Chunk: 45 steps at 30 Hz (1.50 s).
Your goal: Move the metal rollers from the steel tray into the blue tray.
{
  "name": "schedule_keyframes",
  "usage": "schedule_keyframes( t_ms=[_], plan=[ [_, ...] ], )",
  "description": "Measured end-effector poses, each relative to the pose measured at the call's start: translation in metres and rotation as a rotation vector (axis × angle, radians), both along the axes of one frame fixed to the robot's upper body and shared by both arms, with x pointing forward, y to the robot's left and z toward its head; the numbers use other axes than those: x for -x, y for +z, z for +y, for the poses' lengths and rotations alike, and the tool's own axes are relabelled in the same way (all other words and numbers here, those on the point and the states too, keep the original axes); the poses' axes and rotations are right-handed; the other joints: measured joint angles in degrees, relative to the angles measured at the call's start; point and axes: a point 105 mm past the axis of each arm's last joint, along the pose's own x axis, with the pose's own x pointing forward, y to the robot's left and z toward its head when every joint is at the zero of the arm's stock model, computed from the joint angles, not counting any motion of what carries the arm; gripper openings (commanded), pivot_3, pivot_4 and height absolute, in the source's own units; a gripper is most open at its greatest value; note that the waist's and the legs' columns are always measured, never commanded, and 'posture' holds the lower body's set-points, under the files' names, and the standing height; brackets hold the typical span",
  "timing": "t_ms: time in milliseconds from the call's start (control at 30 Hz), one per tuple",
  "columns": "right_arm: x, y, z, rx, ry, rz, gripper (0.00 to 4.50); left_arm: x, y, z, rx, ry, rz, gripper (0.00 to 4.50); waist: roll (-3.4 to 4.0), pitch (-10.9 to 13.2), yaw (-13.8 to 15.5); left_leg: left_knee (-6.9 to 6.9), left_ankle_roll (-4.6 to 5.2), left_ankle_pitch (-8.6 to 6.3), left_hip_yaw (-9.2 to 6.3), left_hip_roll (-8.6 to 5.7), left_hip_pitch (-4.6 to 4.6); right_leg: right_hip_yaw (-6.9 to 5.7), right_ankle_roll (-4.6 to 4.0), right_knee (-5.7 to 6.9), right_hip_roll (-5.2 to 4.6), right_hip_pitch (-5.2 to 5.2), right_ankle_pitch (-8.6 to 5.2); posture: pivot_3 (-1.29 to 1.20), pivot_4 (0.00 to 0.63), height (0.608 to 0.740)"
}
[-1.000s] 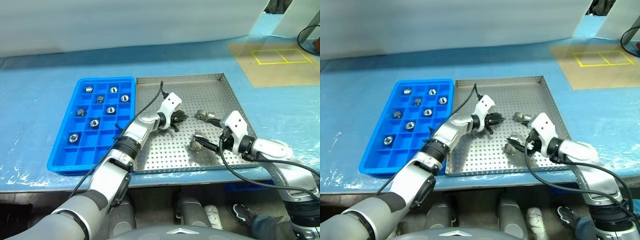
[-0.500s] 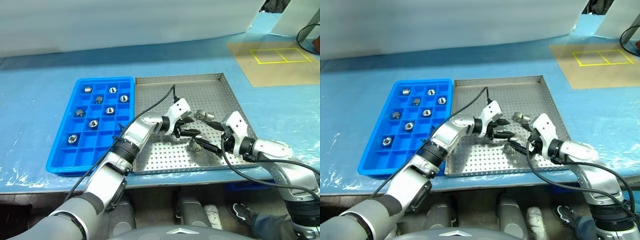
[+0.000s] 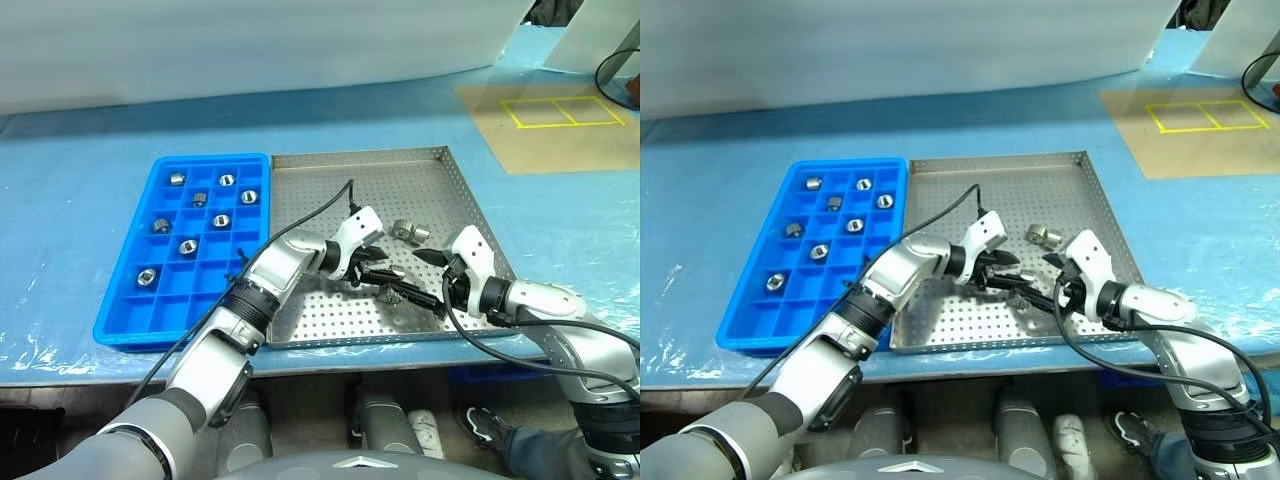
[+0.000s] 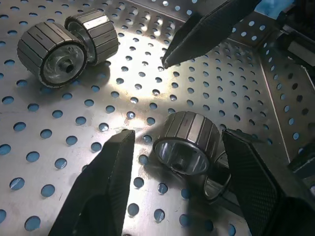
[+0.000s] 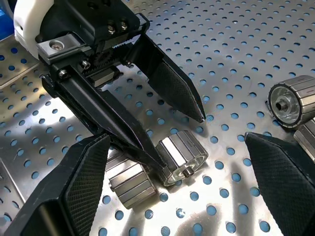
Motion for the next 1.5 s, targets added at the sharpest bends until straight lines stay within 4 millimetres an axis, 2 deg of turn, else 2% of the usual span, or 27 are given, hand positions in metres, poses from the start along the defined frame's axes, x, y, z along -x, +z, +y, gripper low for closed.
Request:
schedule_keyframes(
  t_ms=[133, 233, 333, 600, 833, 900, 967, 1033, 1300, 1500],
  plan=[
    [0.001, -0.001, 0.000, 0.005, 0.002, 0.003, 4.50, 0.002, -0.004, 0.000, 0.003, 0.012, 0.041, 3.01, 0.01, -0.01, 0.01, 0.00, 0.00, 0.00, 0.00, 0.00, 0.03, 0.00, 0.00, -0.01, 0.00, 0.04, 0.00, -0.39, 0.150, 0.740],
    [0.002, -0.001, -0.001, 0.010, 0.003, 0.007, 4.50, 0.006, -0.006, -0.002, 0.021, 0.016, 0.065, 2.38, 0.01, -0.01, 0.02, 0.00, -0.02, -0.02, 0.00, -0.01, 0.07, 0.00, 0.00, -0.04, 0.00, 0.10, 0.00, -0.39, 0.150, 0.740],
    [0.003, -0.003, -0.003, 0.015, -0.003, 0.012, 4.50, 0.012, -0.008, -0.005, 0.042, 0.012, 0.096, 1.46, 0.01, -0.01, 0.06, 0.01, -0.02, -0.02, 0.00, -0.02, 0.07, 0.00, 0.00, -0.05, -0.02, 0.12, 0.00, -0.38, 0.150, 0.740],
    [0.004, -0.003, -0.002, 0.006, -0.003, 0.025, 4.50, 0.013, -0.010, -0.004, 0.049, 0.027, 0.102, 1.45, 0.01, -0.02, 0.03, 0.00, -0.13, -0.09, 0.00, -0.03, 0.11, -0.01, 0.01, -0.07, -0.03, 0.17, -0.01, -0.39, 0.150, 0.740],
    [0.007, -0.002, -0.004, -0.069, -0.020, 0.097, 4.50, 0.012, -0.008, 0.000, 0.066, 0.038, 0.127, 1.45, 0.02, -0.02, 0.00, -0.09, 0.03, 0.00, 0.00, -0.04, 0.00, -0.02, 0.01, -0.21, -0.02, 0.08, -0.01, -0.39, 0.150, 0.740],
    [0.004, 0.011, -0.004, -0.111, -0.018, 0.065, 4.50, 0.008, -0.009, 0.005, 0.071, 0.059, 0.133, 1.45, 0.04, -0.03, -0.05, -0.11, 0.04, 0.00, 0.00, -0.05, 0.02, -0.01, 0.01, -0.22, -0.02, 0.08, 0.00, -0.38, 0.150, 0.740],
    [-0.001, 0.038, -0.007, -0.128, -0.023, -0.032, 4.50, 0.005, -0.009, 0.006, 0.078, 0.073, 0.139, 1.45, 0.04, -0.04, -0.15, -0.11, 0.03, 0.00, 0.01, -0.02, 0.14, 0.00, 0.01, -0.22, 0.02, 0.18, 0.00, -0.38, 0.150, 0.740],
    [-0.001, 0.045, -0.007, -0.135, -0.021, -0.055, 4.50, 0.000, -0.009, 0.008, 0.081, 0.102, 0.129, 1.45, 0.03, -0.04, -0.11, -0.11, -0.09, -0.06, 0.01, 0.02, 0.29, -0.03, 0.01, -0.22, 0.02, 0.35, 0.00, -0.37, 0.150, 0.740],
    [0.001, 0.038, -0.005, -0.090, 0.008, -0.023, 4.50, -0.035, 0.001, 0.039, 0.103, 0.323, 0.066, 1.45, 0.03, -0.05, 0.02, -0.13, -0.16, -0.09, -0.01, -0.02, 0.25, -0.03, 0.04, -0.31, 0.01, 0.37, 0.00, -0.34, 0.150, 0.740],
    [-0.005, 0.021, -0.001, -0.025, 0.019, -0.033, 4.50, -0.042, 0.005, 0.051, 0.139, 0.416, 0.082, 1.45, 0.04, -0.05, 0.00, -0.20, 0.13, -0.06, -0.01, -0.02, 0.03, -0.07, 0.03, -0.56, 0.01, 0.26, 0.03, -0.33, 0.150, 0.740]
  ],
)
